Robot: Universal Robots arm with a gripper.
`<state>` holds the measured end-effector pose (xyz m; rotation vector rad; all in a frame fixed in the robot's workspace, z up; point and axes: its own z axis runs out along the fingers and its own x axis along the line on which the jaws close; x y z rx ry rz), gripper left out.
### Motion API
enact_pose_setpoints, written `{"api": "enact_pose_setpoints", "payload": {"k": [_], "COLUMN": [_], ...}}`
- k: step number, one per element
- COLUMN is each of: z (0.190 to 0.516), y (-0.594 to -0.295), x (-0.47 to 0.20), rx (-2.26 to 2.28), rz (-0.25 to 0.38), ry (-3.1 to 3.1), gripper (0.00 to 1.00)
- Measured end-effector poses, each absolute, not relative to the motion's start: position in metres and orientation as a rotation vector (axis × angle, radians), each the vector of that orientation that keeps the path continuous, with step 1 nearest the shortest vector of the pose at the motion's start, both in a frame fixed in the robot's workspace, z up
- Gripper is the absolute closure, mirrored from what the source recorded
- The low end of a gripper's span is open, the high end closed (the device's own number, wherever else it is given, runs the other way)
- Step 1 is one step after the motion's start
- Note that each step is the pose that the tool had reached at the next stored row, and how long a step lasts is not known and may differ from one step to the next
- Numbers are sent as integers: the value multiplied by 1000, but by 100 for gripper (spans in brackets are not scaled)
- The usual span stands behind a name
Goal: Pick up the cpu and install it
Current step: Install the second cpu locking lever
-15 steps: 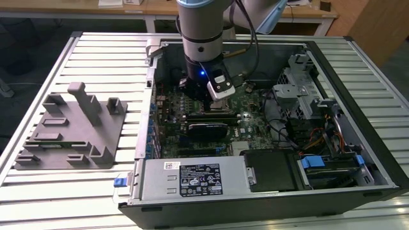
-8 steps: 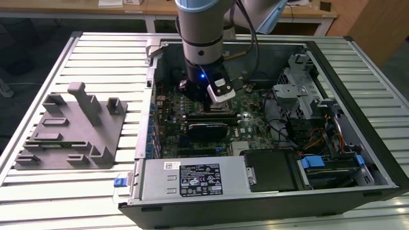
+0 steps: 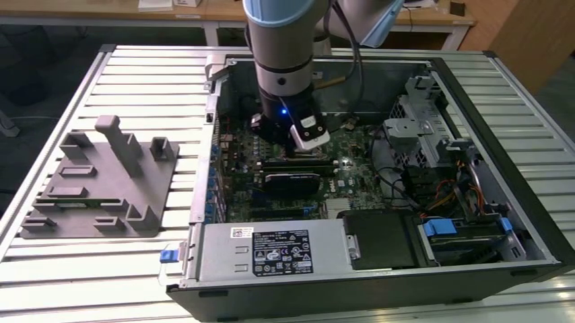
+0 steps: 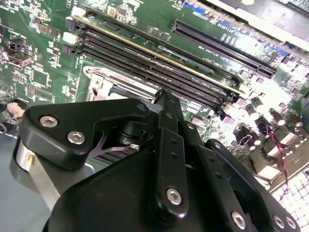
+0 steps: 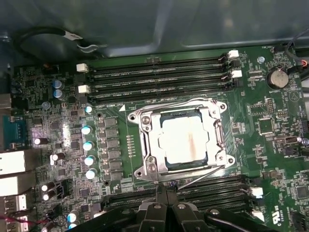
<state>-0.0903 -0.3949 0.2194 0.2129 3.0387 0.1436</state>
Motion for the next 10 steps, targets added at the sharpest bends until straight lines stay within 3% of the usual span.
{"api": "enact_pose_setpoints", "payload": {"k": [10], "z": [214], "y": [-406], "x": [-96], "rx": [201], "rz": [207], "ry": [3039], "gripper": [89]}}
